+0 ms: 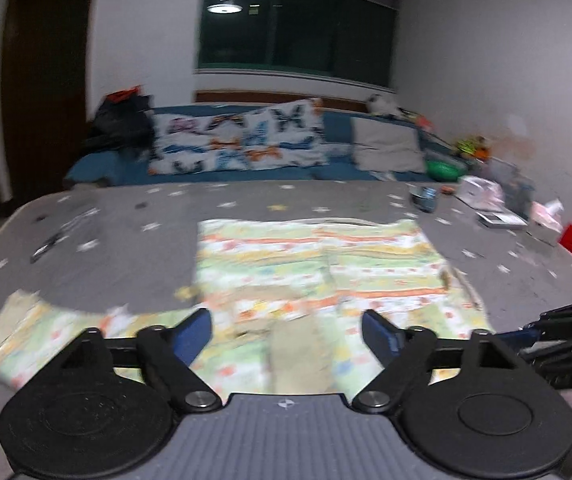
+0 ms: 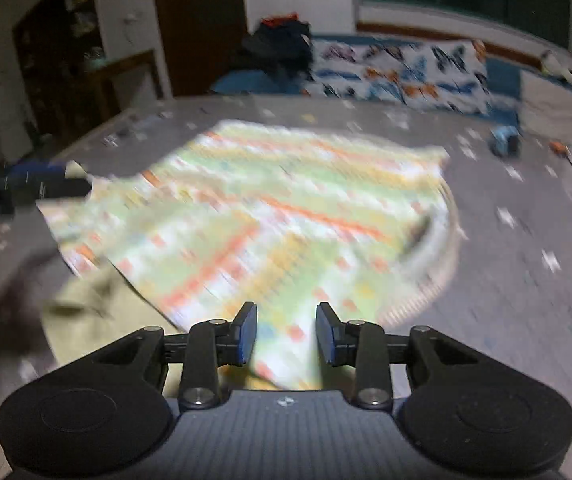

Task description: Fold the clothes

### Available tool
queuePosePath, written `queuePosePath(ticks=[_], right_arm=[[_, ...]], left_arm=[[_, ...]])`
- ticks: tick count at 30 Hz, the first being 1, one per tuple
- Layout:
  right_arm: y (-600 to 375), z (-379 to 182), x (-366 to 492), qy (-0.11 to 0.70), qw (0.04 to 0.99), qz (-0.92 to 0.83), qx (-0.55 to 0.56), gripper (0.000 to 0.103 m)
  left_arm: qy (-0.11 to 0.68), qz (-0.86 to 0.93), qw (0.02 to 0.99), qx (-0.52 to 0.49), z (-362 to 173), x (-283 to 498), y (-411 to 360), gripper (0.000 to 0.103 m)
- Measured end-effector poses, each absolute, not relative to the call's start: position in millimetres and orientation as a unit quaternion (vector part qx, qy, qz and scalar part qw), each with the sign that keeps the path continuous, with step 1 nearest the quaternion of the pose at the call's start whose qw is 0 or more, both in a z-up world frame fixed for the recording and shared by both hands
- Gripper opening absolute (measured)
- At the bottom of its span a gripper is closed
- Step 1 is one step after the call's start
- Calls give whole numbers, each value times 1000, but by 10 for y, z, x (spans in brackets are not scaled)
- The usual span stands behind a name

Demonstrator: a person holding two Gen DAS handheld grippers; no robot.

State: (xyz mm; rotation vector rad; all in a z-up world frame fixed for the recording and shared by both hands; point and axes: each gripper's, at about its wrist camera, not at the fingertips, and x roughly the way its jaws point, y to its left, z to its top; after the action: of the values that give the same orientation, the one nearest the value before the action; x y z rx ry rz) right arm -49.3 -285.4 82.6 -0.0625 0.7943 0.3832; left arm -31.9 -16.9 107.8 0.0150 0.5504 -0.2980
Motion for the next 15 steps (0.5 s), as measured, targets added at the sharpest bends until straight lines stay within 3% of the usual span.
queuePosePath(ticks=[1, 3, 7, 15], right_arm=[[-2876, 809, -509, 384, 904, 186, -34, 32], [-2917, 777, -533, 382, 904, 186, -41, 32], [-2912, 756, -390, 380, 906, 185, -36, 32], [-2901, 715, -105, 375, 909, 182, -24, 32]], left_arm=[[274, -154, 949, 15, 1050, -269, -245, 71], [283, -171, 943, 24, 980, -167, -377, 53], [315, -189, 930, 30, 798, -15, -526, 38], [336, -187, 923, 18, 566, 0, -490, 38]])
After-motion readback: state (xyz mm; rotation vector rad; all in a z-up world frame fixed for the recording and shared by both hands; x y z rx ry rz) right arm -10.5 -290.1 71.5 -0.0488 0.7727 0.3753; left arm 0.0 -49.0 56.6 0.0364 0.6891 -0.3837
